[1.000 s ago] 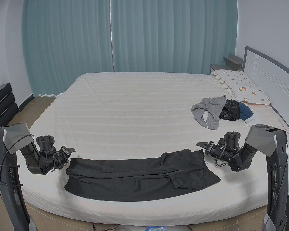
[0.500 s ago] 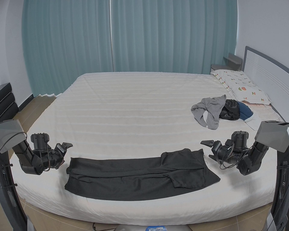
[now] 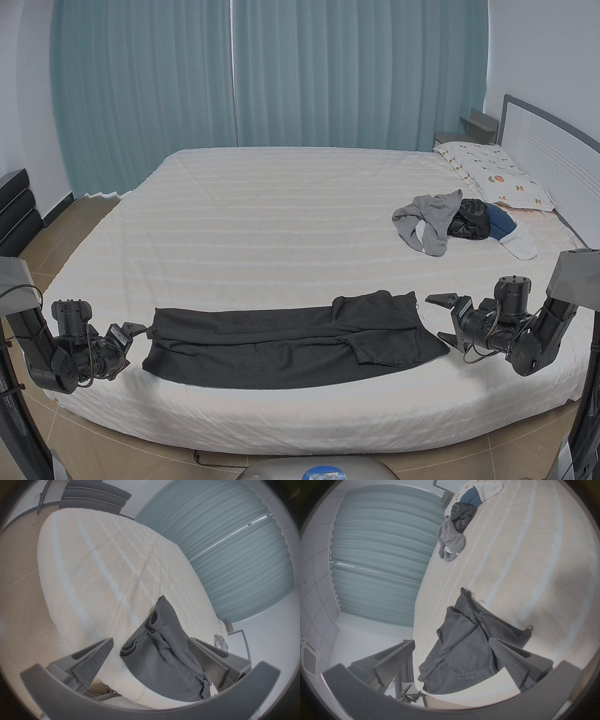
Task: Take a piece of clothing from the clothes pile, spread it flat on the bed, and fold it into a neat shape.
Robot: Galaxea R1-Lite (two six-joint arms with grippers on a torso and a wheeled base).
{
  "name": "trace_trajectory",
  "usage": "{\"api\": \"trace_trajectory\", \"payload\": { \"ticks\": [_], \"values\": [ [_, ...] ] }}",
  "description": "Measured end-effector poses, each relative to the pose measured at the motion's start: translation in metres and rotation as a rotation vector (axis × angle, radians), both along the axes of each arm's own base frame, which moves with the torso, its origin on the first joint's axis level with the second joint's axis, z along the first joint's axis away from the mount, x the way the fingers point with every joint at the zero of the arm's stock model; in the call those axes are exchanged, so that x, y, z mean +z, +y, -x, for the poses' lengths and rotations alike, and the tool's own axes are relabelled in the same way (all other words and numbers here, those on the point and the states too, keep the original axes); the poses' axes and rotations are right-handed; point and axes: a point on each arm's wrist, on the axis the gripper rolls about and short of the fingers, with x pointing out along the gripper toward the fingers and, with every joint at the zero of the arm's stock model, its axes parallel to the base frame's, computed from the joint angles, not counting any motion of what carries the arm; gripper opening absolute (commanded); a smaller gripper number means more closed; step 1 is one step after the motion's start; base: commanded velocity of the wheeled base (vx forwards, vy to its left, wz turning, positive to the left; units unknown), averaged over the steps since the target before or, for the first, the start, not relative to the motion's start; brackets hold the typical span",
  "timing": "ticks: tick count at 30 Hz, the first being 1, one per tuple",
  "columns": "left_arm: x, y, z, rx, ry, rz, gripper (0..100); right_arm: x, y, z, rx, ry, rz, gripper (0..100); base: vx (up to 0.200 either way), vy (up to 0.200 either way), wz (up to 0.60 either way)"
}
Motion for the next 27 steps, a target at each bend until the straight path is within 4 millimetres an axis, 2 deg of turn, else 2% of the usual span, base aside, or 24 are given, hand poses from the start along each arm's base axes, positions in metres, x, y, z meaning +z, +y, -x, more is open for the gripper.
{"api": "trace_trajectory", "payload": {
  "ticks": [9,14,15,27],
  "values": [
    [-0.019,-0.018,-0.001,0.002,0.032,-0.083,100,-0.013,0.002,0.009,0.004,0.031,0.003,100,0.000,0.000,0.00],
    [-0.025,-0.024,-0.009,-0.017,0.032,-0.101,100,-0.016,0.002,0.011,0.005,0.045,0.006,100,0.000,0.000,0.00],
    [-0.026,-0.025,-0.011,-0.021,0.034,-0.103,0,-0.016,0.003,0.012,0.005,0.047,0.008,100,0.000,0.000,0.00],
    [-0.034,-0.027,-0.010,-0.010,0.060,-0.130,0,-0.023,0.019,0.029,-0.017,0.121,0.101,100,0.000,0.000,0.00]
  ]
}}
